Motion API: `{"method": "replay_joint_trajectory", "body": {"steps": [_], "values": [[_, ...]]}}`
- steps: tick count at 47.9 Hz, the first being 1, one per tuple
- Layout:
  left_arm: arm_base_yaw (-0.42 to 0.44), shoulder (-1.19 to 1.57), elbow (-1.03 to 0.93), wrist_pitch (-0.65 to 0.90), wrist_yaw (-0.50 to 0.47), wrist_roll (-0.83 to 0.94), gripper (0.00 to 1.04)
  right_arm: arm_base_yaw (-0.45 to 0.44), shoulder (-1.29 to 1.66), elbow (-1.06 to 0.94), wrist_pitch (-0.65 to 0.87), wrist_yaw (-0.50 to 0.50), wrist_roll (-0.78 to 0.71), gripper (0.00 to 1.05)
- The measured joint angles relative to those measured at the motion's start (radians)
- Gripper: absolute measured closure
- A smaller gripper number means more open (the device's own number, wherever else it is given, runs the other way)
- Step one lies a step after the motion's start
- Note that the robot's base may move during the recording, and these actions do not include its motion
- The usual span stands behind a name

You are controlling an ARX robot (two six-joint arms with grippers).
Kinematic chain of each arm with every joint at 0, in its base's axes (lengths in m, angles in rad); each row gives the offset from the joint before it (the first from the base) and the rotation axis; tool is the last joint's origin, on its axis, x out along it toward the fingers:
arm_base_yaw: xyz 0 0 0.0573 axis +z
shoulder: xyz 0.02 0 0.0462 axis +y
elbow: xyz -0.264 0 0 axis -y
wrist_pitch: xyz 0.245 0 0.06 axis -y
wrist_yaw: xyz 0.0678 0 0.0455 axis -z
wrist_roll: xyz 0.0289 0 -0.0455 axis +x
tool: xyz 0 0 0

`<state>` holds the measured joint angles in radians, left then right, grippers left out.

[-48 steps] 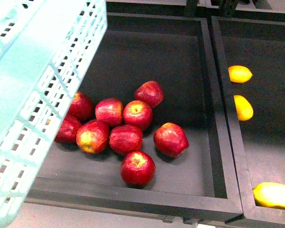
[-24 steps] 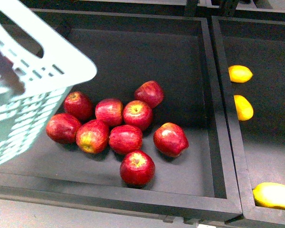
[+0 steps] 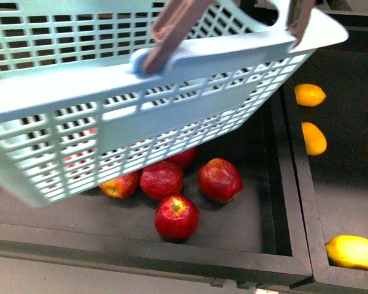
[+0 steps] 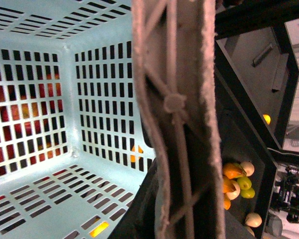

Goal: Pick lemon and mango into basket

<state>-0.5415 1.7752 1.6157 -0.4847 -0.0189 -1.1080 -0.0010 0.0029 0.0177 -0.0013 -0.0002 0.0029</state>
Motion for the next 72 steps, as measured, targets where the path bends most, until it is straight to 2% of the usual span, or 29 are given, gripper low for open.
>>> {"method": "replay_joint_trajectory", "body": {"steps": [12, 19, 48, 50, 51, 53, 56, 59, 66, 69, 72], "values": [[-0.148, 0.092, 0.11, 0.036, 0.085, 0.013, 1.0, 0.0, 0.0, 0.0, 0.0, 0.0, 0.0, 0.09], [-0.22, 0.095, 0.116, 0.066, 0.093, 0.011, 1.0, 0.0, 0.0, 0.0, 0.0, 0.0, 0.0, 0.09], [-0.228, 0.095, 0.118, 0.066, 0.083, 0.019, 1.0, 0.0, 0.0, 0.0, 0.0, 0.0, 0.0, 0.09], [-0.228, 0.095, 0.118, 0.066, 0.087, 0.018, 1.0, 0.027, 0.051, 0.041, -0.113, 0.093, 0.078, 0.09], [-0.228, 0.095, 0.118, 0.066, 0.088, 0.019, 1.0, 0.041, 0.122, 0.089, -0.225, 0.172, 0.139, 0.09], [-0.228, 0.095, 0.119, 0.066, 0.09, 0.016, 1.0, 0.034, 0.219, 0.142, -0.349, 0.239, 0.242, 0.09], [-0.229, 0.095, 0.121, 0.066, 0.089, 0.019, 1.0, -0.011, 0.307, 0.169, -0.435, 0.249, 0.402, 0.09], [-0.229, 0.095, 0.121, 0.066, 0.089, 0.018, 1.0, -0.07, 0.323, 0.177, -0.416, 0.22, 0.447, 0.09], [-0.228, 0.095, 0.121, 0.066, 0.081, 0.021, 1.0, -0.274, 0.407, 0.191, -0.295, 0.095, 0.418, 0.09], [-0.228, 0.095, 0.121, 0.066, 0.084, 0.019, 1.0, -0.409, 0.529, 0.192, -0.181, 0.032, 0.375, 0.09], [-0.228, 0.095, 0.121, 0.066, 0.084, 0.02, 1.0, -0.499, 0.661, 0.2, -0.077, 0.014, 0.355, 0.09]]}}
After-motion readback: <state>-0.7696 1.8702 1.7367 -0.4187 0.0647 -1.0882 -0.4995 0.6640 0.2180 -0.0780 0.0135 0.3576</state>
